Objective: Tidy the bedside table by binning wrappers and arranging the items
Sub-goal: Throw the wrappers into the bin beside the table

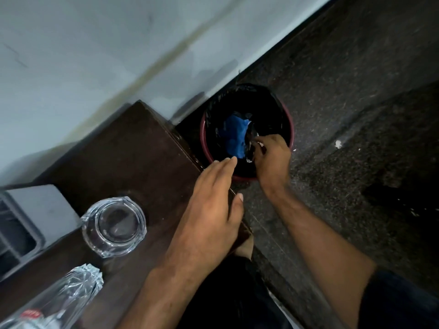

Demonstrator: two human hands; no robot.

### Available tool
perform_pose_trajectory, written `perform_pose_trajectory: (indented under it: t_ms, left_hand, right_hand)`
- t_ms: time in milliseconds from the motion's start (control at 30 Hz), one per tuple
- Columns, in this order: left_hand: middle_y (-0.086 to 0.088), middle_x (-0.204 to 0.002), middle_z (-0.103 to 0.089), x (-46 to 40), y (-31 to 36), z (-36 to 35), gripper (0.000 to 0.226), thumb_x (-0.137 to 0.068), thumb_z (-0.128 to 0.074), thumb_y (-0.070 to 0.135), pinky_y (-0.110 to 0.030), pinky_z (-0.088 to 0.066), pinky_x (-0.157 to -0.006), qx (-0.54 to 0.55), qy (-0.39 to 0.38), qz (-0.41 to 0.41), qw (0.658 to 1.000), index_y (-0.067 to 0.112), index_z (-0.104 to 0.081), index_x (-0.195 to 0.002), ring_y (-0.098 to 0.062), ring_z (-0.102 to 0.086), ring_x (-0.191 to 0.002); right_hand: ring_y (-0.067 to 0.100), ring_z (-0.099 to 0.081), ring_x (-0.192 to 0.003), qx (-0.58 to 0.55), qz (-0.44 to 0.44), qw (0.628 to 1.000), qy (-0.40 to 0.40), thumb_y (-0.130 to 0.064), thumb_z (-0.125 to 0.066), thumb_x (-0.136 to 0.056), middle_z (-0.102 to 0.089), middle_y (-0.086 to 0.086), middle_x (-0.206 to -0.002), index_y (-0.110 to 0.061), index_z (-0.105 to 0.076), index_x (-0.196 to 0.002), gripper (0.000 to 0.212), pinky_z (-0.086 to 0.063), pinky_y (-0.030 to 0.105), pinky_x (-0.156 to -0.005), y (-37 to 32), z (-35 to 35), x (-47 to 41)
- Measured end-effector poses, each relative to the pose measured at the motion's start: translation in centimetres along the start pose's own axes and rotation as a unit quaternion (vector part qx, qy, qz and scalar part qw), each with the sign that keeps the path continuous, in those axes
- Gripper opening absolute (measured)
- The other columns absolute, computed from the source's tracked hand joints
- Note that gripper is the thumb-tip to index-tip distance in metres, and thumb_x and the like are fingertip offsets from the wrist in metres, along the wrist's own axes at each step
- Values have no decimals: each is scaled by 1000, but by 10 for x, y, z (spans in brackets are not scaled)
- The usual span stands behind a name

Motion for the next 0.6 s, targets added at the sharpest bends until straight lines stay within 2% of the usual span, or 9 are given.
perform_pose_trajectory:
  t_ms: [67,167,267,333,400,467,533,600]
  left_hand:
    - [29,-146,-18,6,-2,4,62,-102,-49,26,4,0,-107,-5,10,0,1000,30,-21,-157,26,6,-136]
    - [24,-151,-23,13,-2,7,61,-102,-50,25,1,0,-111,-5,17,1,1000,28,-23,-157,21,1,-141]
    - [16,-161,-25,19,-3,10,62,-102,-49,26,-2,-1,-114,-4,21,5,1000,27,-22,-157,12,-3,-147]
    - [13,-161,-27,23,-4,12,61,-101,-49,25,-3,-2,-114,-3,34,8,999,24,-24,-157,9,-7,-148]
    - [12,-158,-31,28,-5,15,61,-99,-48,26,-6,-4,-116,2,43,10,999,21,-27,-156,6,-11,-148]
    - [15,-156,-31,32,-7,16,61,-99,-47,27,-8,-5,-118,4,49,13,999,21,-28,-156,5,-12,-149]
    - [21,-151,-28,37,-8,17,60,-100,-50,24,-7,-5,-117,9,56,13,998,21,-28,-156,9,-10,-148]
    - [24,-149,-25,40,-7,21,60,-100,-52,21,-4,-3,-115,15,67,11,998,22,-29,-156,16,-6,-144]
  right_hand:
    - [27,-60,-96,-7,25,999,-30,-7,-59,-97,-63,20,-109,-2,-72,-113,22,-40,19,-81,-5,-5,-1]
    - [34,-55,-108,32,42,989,-135,-9,-53,-99,-59,22,-119,-4,-67,-121,27,-37,23,-86,-6,-25,-5]
    - [37,-53,-112,189,123,956,-188,-5,-50,-100,-58,20,-120,-1,-62,-123,26,-46,42,-93,-6,-45,-6]
    - [37,-50,-118,273,134,928,-217,-7,-48,-100,-56,17,-127,-4,-55,-134,35,-48,46,-95,-9,-50,-9]
    - [37,-50,-121,304,124,915,-233,-5,-48,-99,-58,18,-128,-5,-55,-134,36,-49,46,-95,-11,-51,-13]
    - [38,-54,-118,290,109,923,-230,-2,-53,-95,-62,21,-125,-1,-62,-125,31,-51,47,-95,-18,-47,-17]
    - [38,-59,-115,218,92,954,-185,-1,-57,-94,-66,22,-120,2,-68,-117,26,-52,44,-96,-30,-37,-20]
    - [32,-65,-110,114,83,982,-129,-1,-56,-95,-70,21,-117,0,-72,-115,25,-51,30,-97,-51,-18,-19]
Point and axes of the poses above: each hand's wrist, its own x-axis away from the middle knuckle, its own z-axis out of the back of the hand, y = z × x, the point moved 4 cm from there along -x, towards the middle knuckle
